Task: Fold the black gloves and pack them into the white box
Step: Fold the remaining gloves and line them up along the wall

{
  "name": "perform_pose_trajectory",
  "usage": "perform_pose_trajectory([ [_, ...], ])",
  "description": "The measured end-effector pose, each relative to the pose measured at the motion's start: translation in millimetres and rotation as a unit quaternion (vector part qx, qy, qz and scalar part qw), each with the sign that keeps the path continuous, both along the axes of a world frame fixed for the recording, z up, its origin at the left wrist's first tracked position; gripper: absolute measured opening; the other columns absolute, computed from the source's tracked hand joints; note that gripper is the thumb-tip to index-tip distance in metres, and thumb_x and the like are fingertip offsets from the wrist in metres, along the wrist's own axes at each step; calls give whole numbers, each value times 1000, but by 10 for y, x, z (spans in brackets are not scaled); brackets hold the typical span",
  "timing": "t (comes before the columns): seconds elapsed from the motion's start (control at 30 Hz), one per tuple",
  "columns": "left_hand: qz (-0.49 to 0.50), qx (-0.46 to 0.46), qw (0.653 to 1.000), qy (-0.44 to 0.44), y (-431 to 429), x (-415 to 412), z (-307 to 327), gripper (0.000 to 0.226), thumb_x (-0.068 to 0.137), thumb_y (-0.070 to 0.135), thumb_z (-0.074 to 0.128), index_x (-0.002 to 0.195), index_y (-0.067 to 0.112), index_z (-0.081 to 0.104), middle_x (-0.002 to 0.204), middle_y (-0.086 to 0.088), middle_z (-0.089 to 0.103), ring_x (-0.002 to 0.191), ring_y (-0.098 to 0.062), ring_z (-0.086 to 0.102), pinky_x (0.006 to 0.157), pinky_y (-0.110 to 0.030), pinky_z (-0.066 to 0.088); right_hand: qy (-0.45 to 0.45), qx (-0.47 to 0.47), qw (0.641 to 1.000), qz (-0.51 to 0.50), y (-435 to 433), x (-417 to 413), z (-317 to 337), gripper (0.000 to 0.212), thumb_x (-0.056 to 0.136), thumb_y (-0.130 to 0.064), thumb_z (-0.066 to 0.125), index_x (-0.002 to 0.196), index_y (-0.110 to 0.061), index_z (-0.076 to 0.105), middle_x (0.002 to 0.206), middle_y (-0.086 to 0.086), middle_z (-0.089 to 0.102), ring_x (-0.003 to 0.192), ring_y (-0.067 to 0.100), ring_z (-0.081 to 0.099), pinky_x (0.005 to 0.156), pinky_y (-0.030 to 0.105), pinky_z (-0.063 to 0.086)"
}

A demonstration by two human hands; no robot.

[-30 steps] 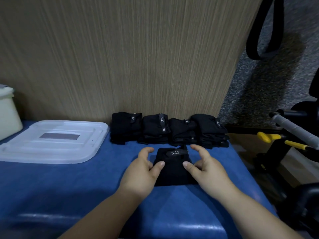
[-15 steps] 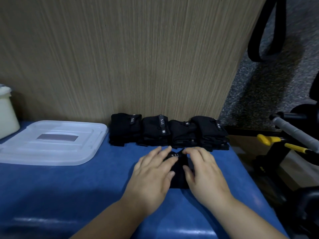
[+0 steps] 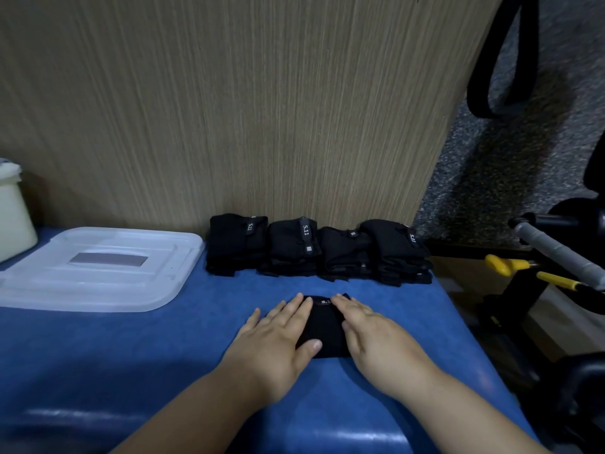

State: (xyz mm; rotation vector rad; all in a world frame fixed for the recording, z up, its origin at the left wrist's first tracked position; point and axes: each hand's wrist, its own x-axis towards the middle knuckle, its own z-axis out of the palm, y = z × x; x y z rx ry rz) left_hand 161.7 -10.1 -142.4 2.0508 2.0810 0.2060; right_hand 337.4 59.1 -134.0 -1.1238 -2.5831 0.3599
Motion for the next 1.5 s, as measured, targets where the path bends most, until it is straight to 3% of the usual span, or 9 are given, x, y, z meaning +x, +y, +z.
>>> perform_pose_trajectory([
  [0.2,100,34,994,-6,-35,-135,-35,64,99,53,24,153,23,6,160,8,8,148,-11,-3,120,-34,2,13,40,997,-68,-35,22,113,45,92,-44,49,134,-30,49,116,-12,56,119,8,36,101,16,28],
  [0.3,160,109,981,0,-84,-174,-20,52,95,56,33,136,24,38,141,7,39,135,-15,30,108,-29,27,3,17,995,-101,-90,35,218,49,83,-58,55,125,-34,53,95,-16,52,105,8,43,87,17,33],
  [0.43,171,116,978,-4,-141,-86,98,37,91,65,31,94,32,49,98,14,47,102,-11,41,90,-26,35,32,-46,987,-152,-147,34,280,59,80,-63,59,128,-30,46,116,-9,47,110,11,52,82,19,38],
  [0.57,166,78,979,-91,-105,52,107,44,89,67,35,99,30,58,100,14,53,104,-10,47,94,-30,41,46,-160,969,-181,-139,14,275,76,77,-63,62,137,-25,37,129,-3,53,117,16,53,85,22,40],
  [0.77,180,52,947,-262,-6,199,215,32,91,51,50,106,23,49,95,9,56,88,-9,57,77,-26,49,146,-245,943,-174,-115,-22,223,67,76,-51,72,128,-31,35,97,-16,57,87,2,58,64,16,42],
  [0.97,203,112,850,-473,132,303,448,22,91,26,60,100,20,41,94,-4,62,82,-14,61,72,-28,51,246,-229,926,-173,-39,-22,231,42,81,-52,66,112,-40,41,101,-13,65,93,8,62,81,29,50],
  [1.17,197,132,770,-592,475,334,743,34,92,19,60,118,20,39,102,-5,68,94,-17,66,77,-27,53,480,-317,805,-142,230,-110,467,33,70,-49,66,100,-44,52,102,-1,71,98,18,66,94,50,50],
  [1.37,201,109,756,-614,911,263,943,48,87,39,59,126,13,50,114,-8,66,107,-24,63,96,-45,51,469,-226,836,-172,560,-223,748,37,77,-37,72,104,-41,47,104,1,65,96,18,64,90,43,52],
  [1.5,213,133,766,-592,1177,215,1017,40,91,44,56,116,13,59,111,-11,67,103,-27,64,86,-40,55,390,-126,893,-184,809,-258,901,38,88,-29,65,116,-28,39,93,-10,56,79,0,52,68,12,41],
])
